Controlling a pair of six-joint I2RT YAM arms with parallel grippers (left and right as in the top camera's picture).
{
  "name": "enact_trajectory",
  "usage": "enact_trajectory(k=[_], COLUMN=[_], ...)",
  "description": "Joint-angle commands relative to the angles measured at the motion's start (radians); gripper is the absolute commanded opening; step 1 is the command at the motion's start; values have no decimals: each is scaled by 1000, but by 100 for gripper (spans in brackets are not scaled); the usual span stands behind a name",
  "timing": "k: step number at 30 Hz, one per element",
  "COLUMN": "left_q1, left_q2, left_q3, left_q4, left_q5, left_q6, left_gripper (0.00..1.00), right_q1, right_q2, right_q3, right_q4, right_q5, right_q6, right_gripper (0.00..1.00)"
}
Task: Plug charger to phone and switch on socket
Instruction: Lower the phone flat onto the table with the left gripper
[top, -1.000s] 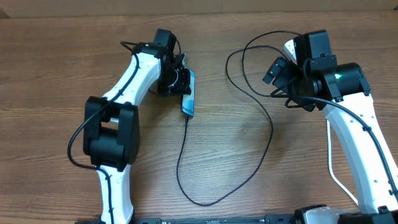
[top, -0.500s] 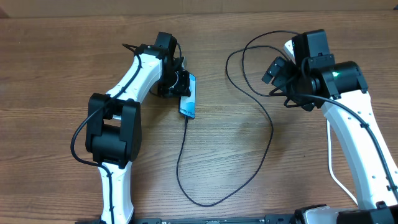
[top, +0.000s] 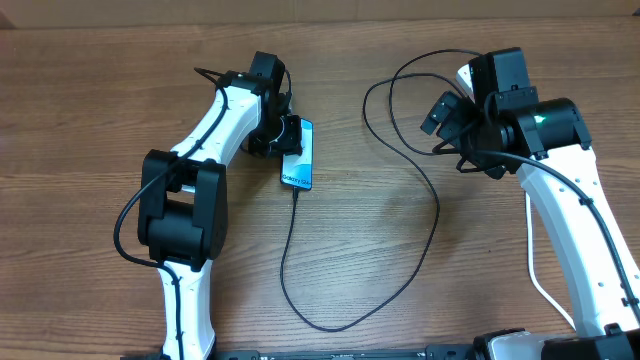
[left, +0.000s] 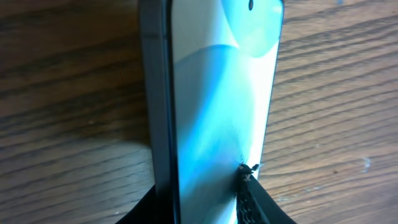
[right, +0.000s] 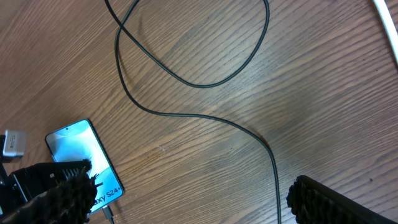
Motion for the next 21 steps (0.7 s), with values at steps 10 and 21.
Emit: enact_trajectory(k=[10, 21], left_q1=[-3, 3], left_q2=[14, 9], left_q3=[-5, 29], left_q4=[-19, -48], left_q5=[-108, -103], left_q6=[-8, -4], left_gripper=[38, 36], right_q1=[-2, -2], right_q2=[8, 8], right_q3=[-2, -2], right_q4=[0, -2], right_q5=[18, 22], right_q6=[0, -8], right_gripper=[100, 100])
